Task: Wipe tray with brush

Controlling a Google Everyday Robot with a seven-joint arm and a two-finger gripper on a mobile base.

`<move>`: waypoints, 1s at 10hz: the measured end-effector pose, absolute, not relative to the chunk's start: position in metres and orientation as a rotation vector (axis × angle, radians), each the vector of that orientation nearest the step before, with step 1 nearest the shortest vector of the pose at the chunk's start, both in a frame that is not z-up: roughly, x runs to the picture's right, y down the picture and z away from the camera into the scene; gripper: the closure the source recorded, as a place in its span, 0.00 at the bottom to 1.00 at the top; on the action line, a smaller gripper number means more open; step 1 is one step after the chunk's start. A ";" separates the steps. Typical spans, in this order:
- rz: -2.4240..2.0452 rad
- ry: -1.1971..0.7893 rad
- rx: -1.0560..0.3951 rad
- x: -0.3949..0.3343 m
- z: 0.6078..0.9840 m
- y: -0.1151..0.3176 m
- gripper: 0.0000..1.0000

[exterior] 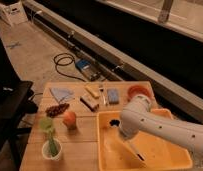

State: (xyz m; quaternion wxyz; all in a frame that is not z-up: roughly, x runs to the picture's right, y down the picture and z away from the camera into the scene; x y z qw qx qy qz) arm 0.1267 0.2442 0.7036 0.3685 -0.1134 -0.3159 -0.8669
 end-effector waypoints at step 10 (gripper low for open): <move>-2.124 -0.695 -0.243 0.152 0.727 0.199 1.00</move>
